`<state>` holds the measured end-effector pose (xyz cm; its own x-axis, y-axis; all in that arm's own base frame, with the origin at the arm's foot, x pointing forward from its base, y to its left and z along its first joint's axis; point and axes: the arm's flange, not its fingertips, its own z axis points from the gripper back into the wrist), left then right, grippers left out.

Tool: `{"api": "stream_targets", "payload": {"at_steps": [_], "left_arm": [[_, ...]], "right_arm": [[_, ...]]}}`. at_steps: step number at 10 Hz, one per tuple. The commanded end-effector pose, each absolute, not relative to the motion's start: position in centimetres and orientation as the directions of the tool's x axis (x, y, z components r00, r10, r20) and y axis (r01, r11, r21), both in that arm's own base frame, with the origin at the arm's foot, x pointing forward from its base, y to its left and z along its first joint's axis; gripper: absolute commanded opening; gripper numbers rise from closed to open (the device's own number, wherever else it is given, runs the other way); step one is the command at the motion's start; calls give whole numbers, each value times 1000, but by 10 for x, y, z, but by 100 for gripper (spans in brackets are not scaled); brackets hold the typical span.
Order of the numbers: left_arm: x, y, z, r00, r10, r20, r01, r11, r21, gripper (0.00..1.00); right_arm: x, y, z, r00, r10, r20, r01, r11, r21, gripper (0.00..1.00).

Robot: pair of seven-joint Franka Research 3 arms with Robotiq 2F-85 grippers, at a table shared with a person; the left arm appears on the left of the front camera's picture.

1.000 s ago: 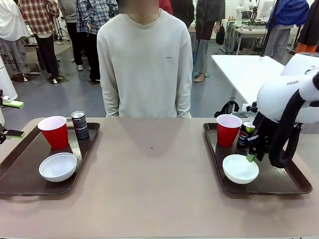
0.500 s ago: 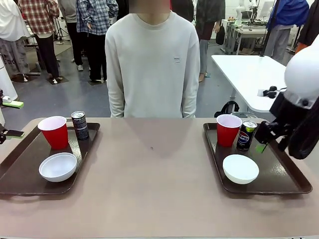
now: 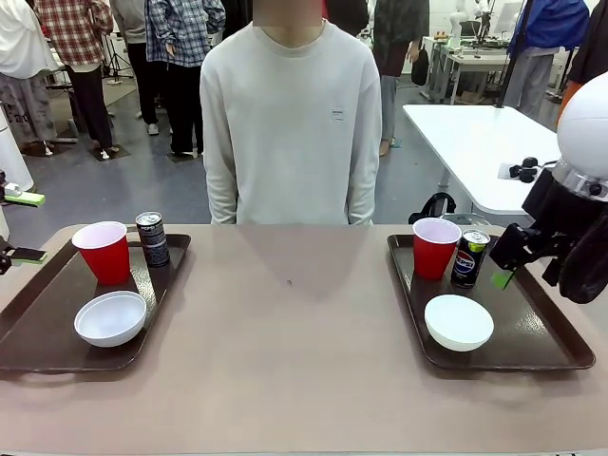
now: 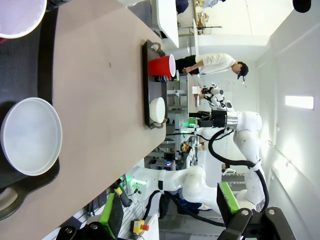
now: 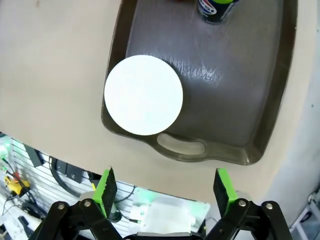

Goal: Prepare tableware on both trays.
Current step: Pick up a Picnic Bowl from the table and place it on a Handle tray.

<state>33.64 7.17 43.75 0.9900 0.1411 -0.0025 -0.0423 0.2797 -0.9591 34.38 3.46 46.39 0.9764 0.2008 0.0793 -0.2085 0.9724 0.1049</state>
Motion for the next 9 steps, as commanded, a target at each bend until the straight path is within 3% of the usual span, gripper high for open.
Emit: {"api": "stream_targets", "payload": {"at_steps": [1, 8, 9], "left_arm": [[334, 74, 437, 991, 130, 14, -23, 277, -961, 100], [334, 74, 437, 991, 130, 14, -23, 277, -961, 100], [334, 74, 437, 991, 130, 14, -23, 277, -961, 100]], "right_arm": [[349, 35, 459, 974, 209, 92, -218, 970, 109, 100], [348, 35, 460, 977, 199, 77, -207, 973, 104, 100], [327, 23, 479, 981, 182, 66, -192, 871, 453, 100]]}}
